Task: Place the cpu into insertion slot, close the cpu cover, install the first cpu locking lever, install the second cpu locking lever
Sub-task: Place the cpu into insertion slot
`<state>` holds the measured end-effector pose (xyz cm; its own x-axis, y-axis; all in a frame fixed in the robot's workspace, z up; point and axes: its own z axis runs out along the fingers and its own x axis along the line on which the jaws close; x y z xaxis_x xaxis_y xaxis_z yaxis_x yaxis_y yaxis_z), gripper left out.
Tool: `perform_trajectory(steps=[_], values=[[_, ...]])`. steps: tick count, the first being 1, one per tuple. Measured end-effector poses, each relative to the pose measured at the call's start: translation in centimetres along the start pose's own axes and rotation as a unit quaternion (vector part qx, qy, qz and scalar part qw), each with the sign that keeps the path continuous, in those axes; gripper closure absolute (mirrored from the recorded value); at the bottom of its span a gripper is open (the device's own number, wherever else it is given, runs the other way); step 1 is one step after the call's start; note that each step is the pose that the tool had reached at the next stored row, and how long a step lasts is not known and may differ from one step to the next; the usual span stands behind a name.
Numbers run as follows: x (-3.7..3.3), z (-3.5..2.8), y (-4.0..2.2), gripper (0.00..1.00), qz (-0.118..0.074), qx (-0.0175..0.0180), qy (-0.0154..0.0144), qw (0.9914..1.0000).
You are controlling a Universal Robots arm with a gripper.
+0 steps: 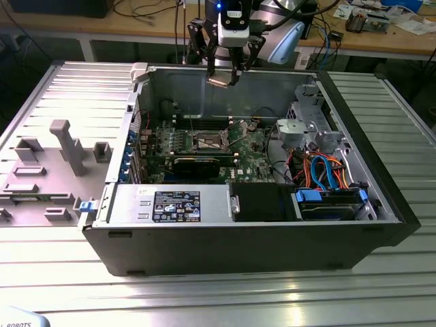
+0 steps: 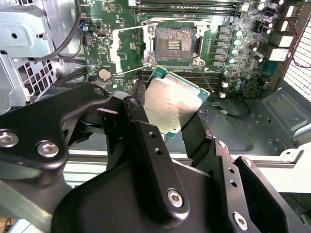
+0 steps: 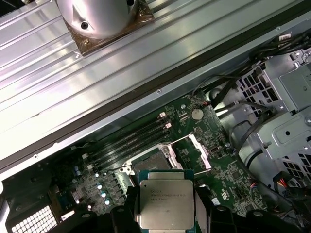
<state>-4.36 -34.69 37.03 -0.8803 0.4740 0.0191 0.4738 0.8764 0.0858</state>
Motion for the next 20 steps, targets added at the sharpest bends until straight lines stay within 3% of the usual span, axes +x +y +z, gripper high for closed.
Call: perform_trajectory(steps=[8,15,17,18,20], values=[[0.02,0.06,-0.02,0.46,0.013,-0.0003,-0.0011,0.99992],[0.07,0.23,-0.06,0.46,0.036,-0.0007,-0.0032,0.99933],[0.08,0.36,-0.08,0.46,0.053,-0.0010,-0.0046,0.99857],[0.07,0.47,-0.09,0.46,0.071,-0.0014,-0.0062,0.99743],[0.07,0.54,-0.09,0.46,0.089,-0.0016,-0.0076,0.99604]])
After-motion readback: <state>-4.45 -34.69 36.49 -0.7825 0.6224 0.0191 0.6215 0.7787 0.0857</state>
